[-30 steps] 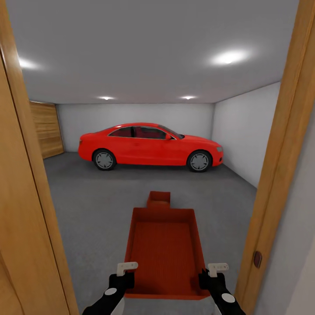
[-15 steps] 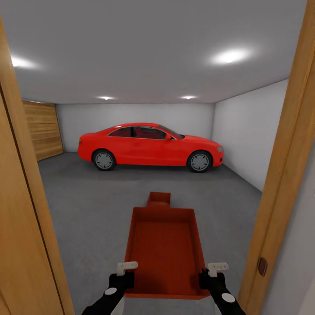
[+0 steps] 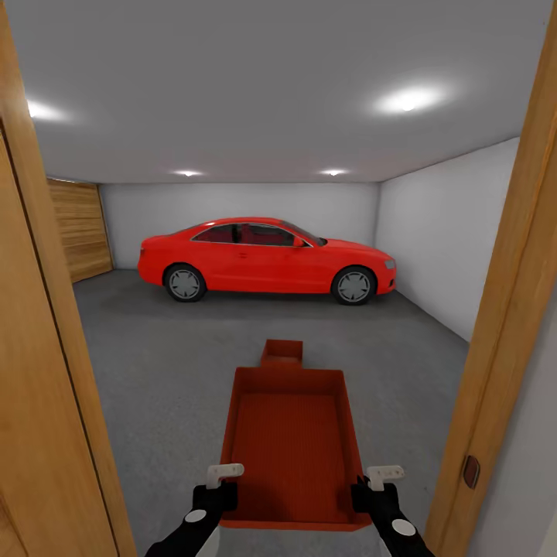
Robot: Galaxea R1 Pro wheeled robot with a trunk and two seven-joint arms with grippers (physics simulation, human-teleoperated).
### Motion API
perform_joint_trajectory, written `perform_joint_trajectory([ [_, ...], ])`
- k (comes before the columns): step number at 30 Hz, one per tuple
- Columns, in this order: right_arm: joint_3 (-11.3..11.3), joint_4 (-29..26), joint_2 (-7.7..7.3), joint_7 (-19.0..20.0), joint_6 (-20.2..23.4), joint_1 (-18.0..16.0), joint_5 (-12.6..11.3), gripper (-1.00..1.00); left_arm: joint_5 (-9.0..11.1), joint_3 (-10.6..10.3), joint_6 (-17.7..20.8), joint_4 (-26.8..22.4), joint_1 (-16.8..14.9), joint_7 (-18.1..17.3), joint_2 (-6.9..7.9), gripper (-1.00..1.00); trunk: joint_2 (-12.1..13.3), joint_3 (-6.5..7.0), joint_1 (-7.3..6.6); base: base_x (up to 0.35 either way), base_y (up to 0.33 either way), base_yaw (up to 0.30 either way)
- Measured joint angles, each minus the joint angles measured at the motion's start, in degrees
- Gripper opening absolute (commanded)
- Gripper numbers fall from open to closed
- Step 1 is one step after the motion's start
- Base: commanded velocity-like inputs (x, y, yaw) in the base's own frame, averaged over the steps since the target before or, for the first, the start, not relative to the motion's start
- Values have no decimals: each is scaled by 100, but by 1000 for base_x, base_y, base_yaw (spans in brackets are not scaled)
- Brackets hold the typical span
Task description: Move the two storage containers from the living room to the garage. In the garage, place one container on the floor and stack the other container on top of it (either order is fine).
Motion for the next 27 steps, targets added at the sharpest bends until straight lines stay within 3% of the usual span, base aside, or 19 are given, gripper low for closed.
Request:
perform_joint_trajectory([
  [27,0,0,-1,0,1,0,-4,-100,0,0,-2,5,-2,-1,0,-100,-2,10,-2,14,1,-30],
])
